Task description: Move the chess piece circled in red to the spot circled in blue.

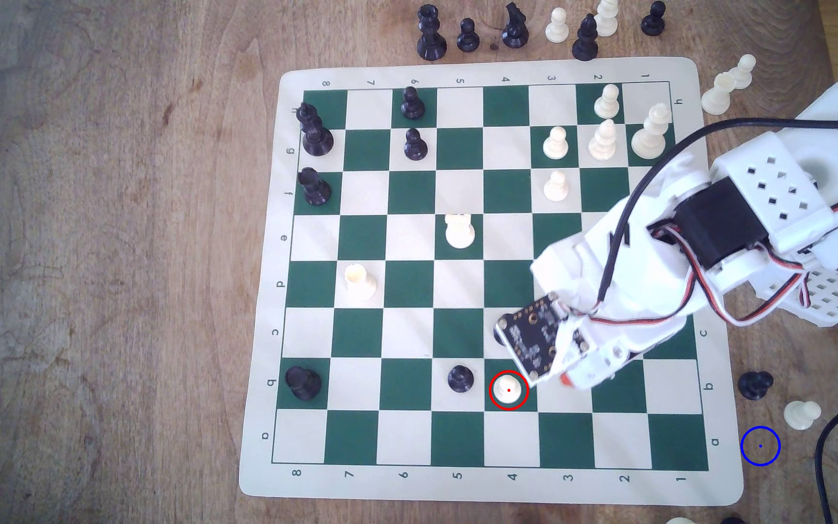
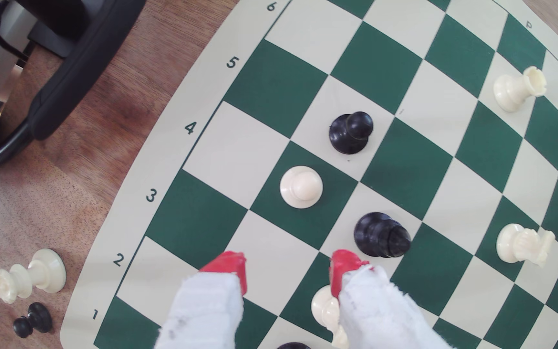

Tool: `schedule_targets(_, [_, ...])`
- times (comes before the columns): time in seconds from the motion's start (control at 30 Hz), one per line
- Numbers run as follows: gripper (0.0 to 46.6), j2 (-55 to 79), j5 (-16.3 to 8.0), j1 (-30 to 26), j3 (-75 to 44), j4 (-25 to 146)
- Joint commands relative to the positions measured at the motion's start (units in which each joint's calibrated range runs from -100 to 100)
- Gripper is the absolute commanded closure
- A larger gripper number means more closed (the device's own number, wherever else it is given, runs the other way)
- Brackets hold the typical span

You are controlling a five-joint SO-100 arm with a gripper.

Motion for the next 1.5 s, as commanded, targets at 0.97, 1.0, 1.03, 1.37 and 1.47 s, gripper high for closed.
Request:
schedule_targets(0.97, [35.0,26.2,0.44,1.16,-16.78,-8.4])
schedule_targets(1.0, [35.0,26.45,0.44,1.16,-16.78,-8.4])
schedule_targets(1.03, [35.0,26.88,0.44,1.0,-16.78,-8.4])
schedule_targets(1.37, [36.1,28.75,0.24,0.46,-18.5,-9.22])
schedule_targets(1.47, [36.5,28.92,0.15,0.07,-18.5,-8.64])
